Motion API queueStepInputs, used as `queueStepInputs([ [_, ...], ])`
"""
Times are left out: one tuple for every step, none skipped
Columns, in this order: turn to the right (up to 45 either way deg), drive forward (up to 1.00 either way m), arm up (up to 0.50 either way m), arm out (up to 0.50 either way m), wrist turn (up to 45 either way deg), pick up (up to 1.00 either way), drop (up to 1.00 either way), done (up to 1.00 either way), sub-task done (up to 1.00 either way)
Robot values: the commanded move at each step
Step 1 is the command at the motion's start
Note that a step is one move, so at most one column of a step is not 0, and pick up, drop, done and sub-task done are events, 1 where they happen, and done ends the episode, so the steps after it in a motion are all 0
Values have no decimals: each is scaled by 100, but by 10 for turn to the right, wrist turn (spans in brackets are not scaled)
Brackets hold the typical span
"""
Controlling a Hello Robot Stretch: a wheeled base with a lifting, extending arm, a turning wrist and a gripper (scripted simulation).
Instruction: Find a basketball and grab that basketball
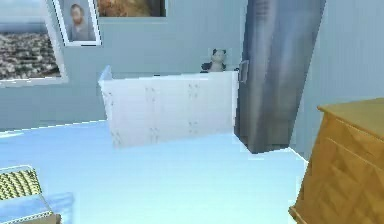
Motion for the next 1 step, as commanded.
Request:
queueStepInputs([
  [450,0,0,0,0,0,0,0,0],
])
